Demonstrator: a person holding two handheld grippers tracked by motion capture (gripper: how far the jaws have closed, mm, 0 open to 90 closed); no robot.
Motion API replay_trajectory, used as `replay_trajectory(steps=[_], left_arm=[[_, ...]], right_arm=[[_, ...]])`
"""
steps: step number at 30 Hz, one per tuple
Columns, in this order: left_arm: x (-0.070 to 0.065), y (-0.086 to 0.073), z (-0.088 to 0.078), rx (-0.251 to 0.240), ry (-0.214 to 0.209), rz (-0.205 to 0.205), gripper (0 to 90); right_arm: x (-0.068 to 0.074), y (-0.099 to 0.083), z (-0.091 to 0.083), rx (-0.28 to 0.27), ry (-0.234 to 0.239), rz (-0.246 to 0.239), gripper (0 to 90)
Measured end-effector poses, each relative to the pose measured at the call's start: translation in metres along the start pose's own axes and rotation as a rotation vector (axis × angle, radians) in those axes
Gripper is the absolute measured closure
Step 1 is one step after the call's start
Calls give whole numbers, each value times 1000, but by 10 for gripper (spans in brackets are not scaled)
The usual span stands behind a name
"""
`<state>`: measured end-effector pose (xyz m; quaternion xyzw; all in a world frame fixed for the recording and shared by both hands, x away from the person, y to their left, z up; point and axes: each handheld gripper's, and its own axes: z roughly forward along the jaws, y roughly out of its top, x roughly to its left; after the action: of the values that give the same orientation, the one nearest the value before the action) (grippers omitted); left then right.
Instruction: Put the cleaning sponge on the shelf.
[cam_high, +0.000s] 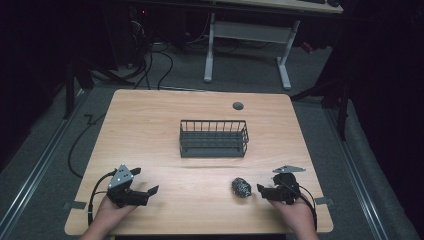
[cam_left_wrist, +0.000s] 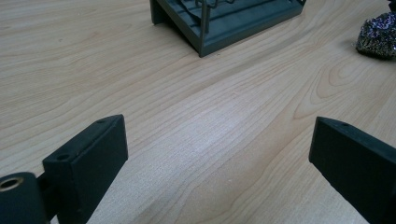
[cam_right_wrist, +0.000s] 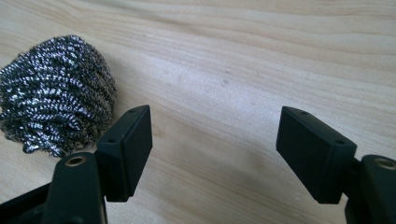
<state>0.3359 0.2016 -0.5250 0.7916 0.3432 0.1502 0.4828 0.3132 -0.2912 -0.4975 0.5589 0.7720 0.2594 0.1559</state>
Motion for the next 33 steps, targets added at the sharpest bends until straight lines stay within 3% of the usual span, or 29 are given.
replay_trajectory(steps=[12, 21, 26, 33], left_arm=[[0, 0, 0, 5, -10, 0, 52], [0, 0, 0, 1, -9, -1, 52], [1, 0, 1, 2, -10, -4, 52], [1, 1, 1, -1, -19, -8, 52]], right_arm=[[2, 11, -2, 118, 27, -12, 274], [9, 24, -4, 224, 44, -80, 278], [12, 28, -7, 257, 55, -94, 278], [19, 33, -14, 353, 62, -117, 277]])
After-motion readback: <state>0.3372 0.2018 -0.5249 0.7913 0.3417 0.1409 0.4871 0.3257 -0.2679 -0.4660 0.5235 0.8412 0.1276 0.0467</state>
